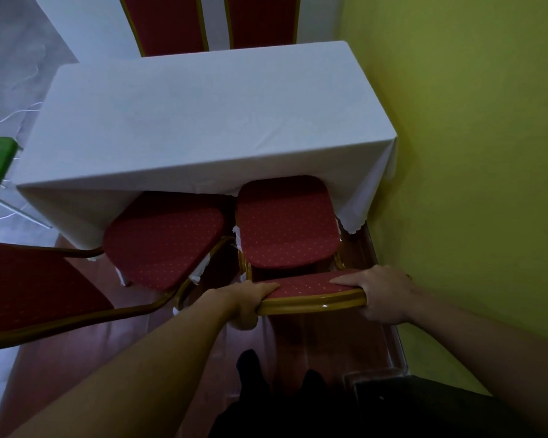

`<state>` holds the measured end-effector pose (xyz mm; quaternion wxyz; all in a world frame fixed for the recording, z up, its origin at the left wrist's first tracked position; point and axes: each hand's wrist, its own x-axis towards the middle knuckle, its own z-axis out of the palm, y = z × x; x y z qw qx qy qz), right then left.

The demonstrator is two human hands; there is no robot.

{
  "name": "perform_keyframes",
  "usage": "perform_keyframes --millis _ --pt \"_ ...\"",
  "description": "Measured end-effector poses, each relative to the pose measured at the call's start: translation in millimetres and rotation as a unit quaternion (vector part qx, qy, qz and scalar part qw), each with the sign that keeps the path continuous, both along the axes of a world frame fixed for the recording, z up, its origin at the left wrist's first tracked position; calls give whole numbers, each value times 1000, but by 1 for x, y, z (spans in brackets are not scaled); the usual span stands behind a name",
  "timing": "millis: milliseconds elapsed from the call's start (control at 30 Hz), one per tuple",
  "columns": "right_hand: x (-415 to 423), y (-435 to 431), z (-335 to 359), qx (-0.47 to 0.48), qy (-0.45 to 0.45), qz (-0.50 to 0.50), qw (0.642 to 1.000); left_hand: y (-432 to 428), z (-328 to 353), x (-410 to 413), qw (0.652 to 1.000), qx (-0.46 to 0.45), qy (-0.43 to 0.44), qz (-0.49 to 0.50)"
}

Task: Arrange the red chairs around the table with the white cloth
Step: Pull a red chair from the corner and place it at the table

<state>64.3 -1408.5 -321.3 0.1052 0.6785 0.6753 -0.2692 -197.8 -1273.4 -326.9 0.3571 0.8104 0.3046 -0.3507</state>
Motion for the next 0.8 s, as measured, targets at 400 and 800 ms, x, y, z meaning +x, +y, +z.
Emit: perform_keyframes --millis 400,800 --pt "-7 3 18 -39 33 -30 998 16 -9 -6 998 -12 -38 -47" --pt "-72 95 53 52 65 -88 993 98 28 -69 991 123 -50 -33"
